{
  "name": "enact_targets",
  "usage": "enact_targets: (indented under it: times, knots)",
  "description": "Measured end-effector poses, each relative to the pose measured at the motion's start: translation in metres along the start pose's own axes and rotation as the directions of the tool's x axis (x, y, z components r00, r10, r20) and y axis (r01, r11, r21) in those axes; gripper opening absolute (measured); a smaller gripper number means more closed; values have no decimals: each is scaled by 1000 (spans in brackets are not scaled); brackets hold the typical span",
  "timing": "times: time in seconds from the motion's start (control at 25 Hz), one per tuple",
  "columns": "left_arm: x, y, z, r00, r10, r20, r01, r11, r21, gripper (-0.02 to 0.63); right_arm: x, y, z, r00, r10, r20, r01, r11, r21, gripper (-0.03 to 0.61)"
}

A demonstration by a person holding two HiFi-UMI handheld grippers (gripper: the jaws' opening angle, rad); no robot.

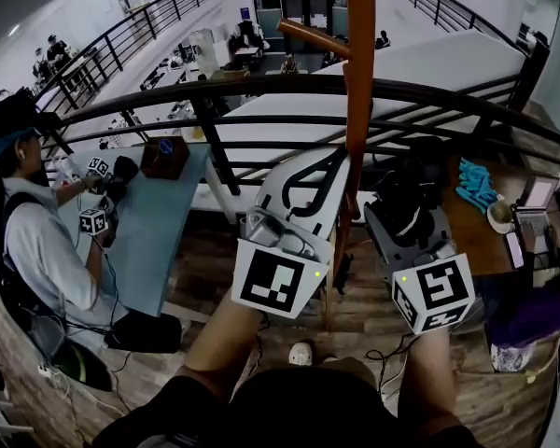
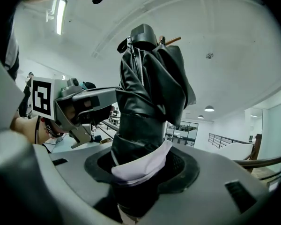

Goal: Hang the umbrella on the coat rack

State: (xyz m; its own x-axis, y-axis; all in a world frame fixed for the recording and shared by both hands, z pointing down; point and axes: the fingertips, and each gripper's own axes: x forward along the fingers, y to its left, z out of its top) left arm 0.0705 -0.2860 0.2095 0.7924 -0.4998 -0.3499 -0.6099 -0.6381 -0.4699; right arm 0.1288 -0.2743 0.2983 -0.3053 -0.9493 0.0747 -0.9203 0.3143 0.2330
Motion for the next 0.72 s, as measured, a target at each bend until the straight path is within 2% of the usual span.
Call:
enact_targets:
  times: [0.12,0.28,0.48,0.72]
  knots:
    - [8,5,15,1000,-2,19,2,1000,21,12,0,-7,15,1000,-15,1,15,1000,-9,227]
    - [19,13,43,998,43,41,-44,998,41,12,-6,-18,38,1000,4,-4,-4,1000,-3,227]
    - [29,30,60,995,77,63,-81,994,76,12,3,-27,59,1000,3,-15,-3,1000,-17,227]
    - [43,45,72,992,111,63,-115,991,64,12,8,-38,77,1000,-4,-16,3,999,-42,227]
